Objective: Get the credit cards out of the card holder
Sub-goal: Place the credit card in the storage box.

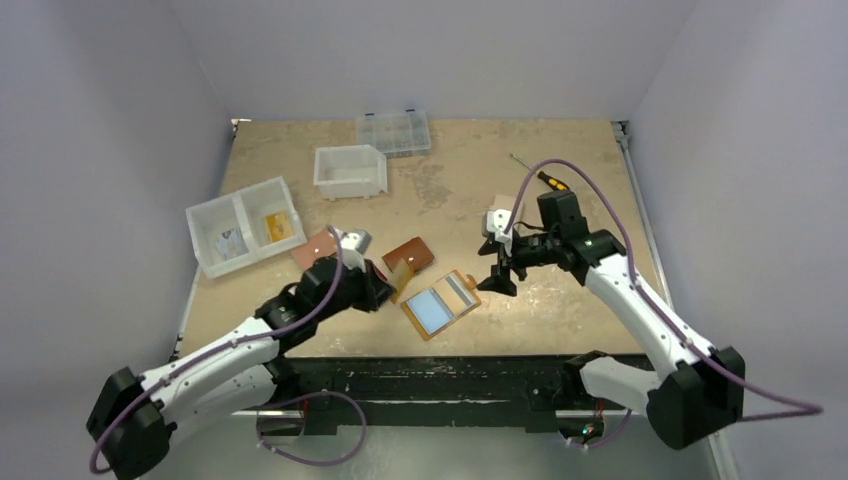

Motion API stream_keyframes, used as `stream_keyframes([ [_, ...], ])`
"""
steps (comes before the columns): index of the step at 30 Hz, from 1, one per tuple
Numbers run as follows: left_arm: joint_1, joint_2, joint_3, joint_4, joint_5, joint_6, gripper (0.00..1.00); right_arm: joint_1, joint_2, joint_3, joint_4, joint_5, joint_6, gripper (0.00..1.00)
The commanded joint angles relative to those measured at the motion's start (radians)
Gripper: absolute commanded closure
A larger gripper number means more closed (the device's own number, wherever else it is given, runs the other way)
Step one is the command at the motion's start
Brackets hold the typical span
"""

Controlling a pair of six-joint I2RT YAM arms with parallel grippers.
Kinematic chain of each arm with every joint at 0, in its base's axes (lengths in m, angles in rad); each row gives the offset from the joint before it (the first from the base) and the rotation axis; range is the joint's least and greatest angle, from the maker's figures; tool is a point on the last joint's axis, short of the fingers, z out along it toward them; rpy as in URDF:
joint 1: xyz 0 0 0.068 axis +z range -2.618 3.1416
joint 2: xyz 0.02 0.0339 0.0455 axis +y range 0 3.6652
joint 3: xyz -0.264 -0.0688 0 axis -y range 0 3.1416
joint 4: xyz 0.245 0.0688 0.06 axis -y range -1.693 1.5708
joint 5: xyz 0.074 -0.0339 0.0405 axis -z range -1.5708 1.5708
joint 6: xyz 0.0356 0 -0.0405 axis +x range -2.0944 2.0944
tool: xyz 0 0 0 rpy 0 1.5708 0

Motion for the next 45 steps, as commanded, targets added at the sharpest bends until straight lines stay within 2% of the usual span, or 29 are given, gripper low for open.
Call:
stream_keyframes([
  [1, 0.207, -0.078, 0.136, -0.266, -0.15, 0.031, 1.0, -0.022, -0.091, -0.056, 0.182, 0.101, 0.132, 0.2],
  [3, 0.308, -0.052, 0.21, -0.331, -0.194, 0.063, 1.0, -0.029, -0.092, -0.053, 0.175, 0.109, 0.12, 0.2],
  [7, 0.498, 0.03, 0.322, -0.334, -0.193, 0.125, 1.0, -0.031, -0.073, -0.04, 0.14, 0.137, 0.084, 0.2],
  [13, 0.864, 0.131, 0.389, -0.238, 0.004, 0.167, 1.0, -0.035, -0.089, -0.057, 0.149, 0.165, 0.086, 0.2],
  [16, 0.98, 0.182, 0.404, -0.194, 0.052, 0.208, 1.0, -0.035, -0.088, -0.062, 0.149, 0.162, 0.086, 0.2],
  [20, 1.11, 0.274, 0.404, -0.105, 0.207, 0.22, 1.0, -0.035, -0.085, -0.063, 0.149, 0.16, 0.085, 0.2],
  [23, 1.159, 0.366, 0.419, -0.042, 0.321, 0.217, 1.0, -0.036, -0.083, -0.065, 0.15, 0.16, 0.085, 0.2],
  [28, 1.198, 0.495, 0.455, -0.02, 0.391, 0.211, 1.0, -0.035, -0.076, -0.067, 0.15, 0.162, 0.083, 0.2],
  [41, 1.201, 0.741, 0.554, -0.05, 0.391, 0.202, 1.0, -0.037, -0.072, -0.067, 0.142, 0.152, 0.077, 0.2],
  [45, 1.194, 0.767, 0.593, -0.099, 0.351, 0.217, 0.85, -0.039, -0.073, -0.067, 0.141, 0.146, 0.073, 0.2],
])
